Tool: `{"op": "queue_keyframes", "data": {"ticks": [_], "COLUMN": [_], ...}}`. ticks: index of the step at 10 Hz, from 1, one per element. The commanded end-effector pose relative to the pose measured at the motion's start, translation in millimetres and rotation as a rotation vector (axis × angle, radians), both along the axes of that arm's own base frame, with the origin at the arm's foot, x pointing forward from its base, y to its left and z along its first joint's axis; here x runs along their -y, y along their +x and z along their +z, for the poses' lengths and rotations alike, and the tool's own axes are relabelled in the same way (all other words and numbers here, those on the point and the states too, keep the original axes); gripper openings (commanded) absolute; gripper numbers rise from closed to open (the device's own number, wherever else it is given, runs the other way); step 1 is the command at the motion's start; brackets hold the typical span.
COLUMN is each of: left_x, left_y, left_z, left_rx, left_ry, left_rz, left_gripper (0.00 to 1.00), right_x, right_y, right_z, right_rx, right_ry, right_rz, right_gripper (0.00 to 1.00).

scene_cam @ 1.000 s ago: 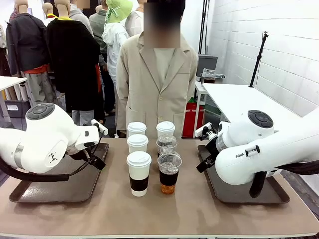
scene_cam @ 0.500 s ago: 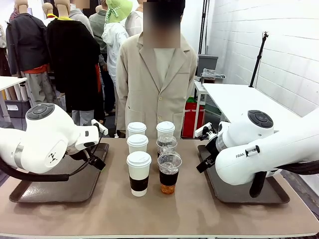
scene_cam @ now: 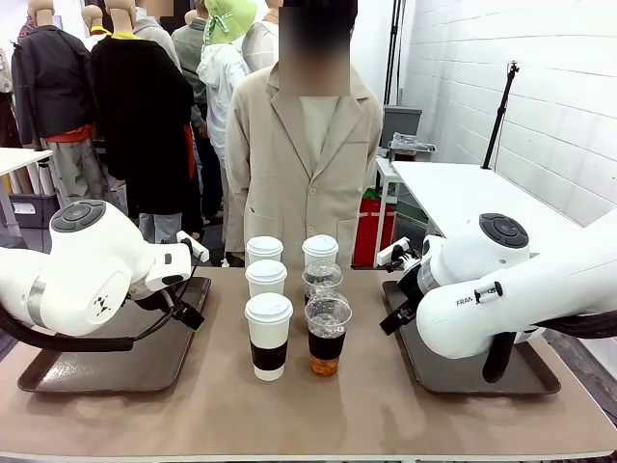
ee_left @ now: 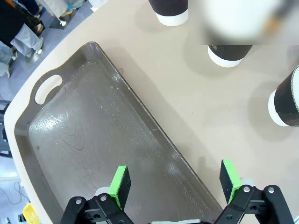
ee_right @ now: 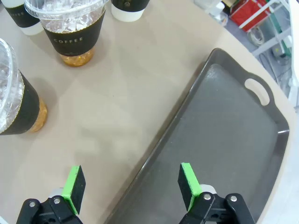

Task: Distribute the coffee onto the tray.
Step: Pick up one iced Americano and place it on the right Handle tray.

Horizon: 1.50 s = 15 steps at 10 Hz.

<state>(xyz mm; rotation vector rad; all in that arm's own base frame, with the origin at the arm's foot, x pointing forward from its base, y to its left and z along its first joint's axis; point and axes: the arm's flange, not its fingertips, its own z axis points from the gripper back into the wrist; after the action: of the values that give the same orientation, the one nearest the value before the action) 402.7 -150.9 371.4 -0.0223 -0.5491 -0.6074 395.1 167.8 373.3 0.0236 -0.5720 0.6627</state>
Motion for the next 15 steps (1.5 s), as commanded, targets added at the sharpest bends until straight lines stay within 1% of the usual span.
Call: {"op": "queue_keyframes", "data": {"ticks": [1,3,4,6,7,11,13,15], "left_x": [0.0,-5.6,-6.1,-4.0,-4.6,-10.9,-9.6,-6.0], "left_y": [0.0,4.0,4.5,4.6,5.7,7.2,7.5,10.0], "left_z": [0.0,29.8,45.9,81.2,96.3,119.5,133.7,144.9], "left_rx": [0.0,0.027,0.042,0.068,0.079,0.098,0.104,0.113], "left_ry": [0.0,-0.001,0.003,0.039,0.054,0.034,0.051,0.061], "left_rz": [0.0,-0.002,-0.008,-0.013,-0.011,0.008,0.005,0.0], "left_gripper": [1.0,1.0,1.0,1.0,1.0,1.0,1.0,1.0], "right_x": [0.0,10.5,16.9,27.3,29.1,31.4,26.1,25.8], "right_y": [0.0,4.8,4.7,5.2,5.7,5.6,4.9,2.8], "right_z": [0.0,-8.5,-8.6,-5.2,0.7,8.3,32.8,59.3], "right_rx": [0.0,0.002,0.024,0.046,0.069,0.082,0.088,0.121], "right_ry": [0.0,0.017,0.013,0.016,0.029,0.047,0.042,0.045], "right_rz": [0.0,0.002,-0.001,0.006,0.017,0.043,0.05,0.059], "right_gripper": [1.0,1.0,1.0,1.0,1.0,1.0,1.0,1.0]}}
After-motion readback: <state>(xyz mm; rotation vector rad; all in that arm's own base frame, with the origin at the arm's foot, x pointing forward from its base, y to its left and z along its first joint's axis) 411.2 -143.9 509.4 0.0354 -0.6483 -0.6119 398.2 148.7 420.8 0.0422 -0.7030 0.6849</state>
